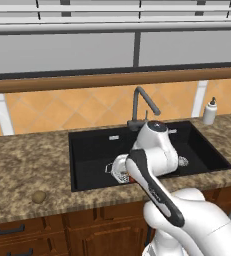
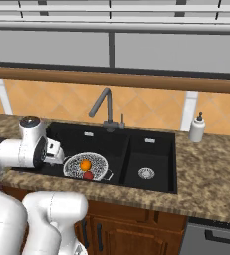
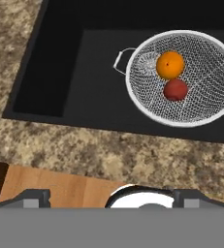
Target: Put the colander in the sink, put the kiwi, orange, apple in the colander, and turn on the sink faucet and pour water over the colander.
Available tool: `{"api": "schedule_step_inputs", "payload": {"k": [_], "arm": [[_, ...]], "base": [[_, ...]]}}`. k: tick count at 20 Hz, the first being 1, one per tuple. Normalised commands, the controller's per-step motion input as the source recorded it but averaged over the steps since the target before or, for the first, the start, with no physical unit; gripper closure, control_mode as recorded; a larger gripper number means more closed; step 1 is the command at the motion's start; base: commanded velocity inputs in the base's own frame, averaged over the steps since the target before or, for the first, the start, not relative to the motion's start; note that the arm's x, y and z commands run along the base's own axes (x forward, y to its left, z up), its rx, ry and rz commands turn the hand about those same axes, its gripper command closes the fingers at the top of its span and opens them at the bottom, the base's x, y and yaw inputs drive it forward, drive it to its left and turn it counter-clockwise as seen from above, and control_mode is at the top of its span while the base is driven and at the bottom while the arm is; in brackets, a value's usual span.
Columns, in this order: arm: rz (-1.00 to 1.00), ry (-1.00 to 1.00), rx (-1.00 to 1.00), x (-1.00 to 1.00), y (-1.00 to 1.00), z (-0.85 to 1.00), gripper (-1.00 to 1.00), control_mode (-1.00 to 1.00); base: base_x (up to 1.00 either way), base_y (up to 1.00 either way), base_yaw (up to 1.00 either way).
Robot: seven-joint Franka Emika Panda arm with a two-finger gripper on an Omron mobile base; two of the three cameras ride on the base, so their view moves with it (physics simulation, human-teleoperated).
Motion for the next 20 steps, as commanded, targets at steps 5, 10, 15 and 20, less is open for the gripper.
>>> {"api": "schedule_step_inputs", "payload": {"k": [5,10,15,20], "arm": [[0.0,0.01,0.01,-0.37,0.74,0.37,-1.0,-1.0],[-0.04,0.03,0.0,-0.07,0.9,0.24,-1.0,-1.0],[-0.03,0.18,0.01,0.0,0.84,0.26,-1.0,-1.0],[0.0,0.16,0.0,0.0,0.83,0.09,-1.0,-1.0]], "base": [[0.0,0.0,0.0],[0.0,0.0,0.0],[0.0,0.0,0.0],[0.0,0.0,0.0]]}}
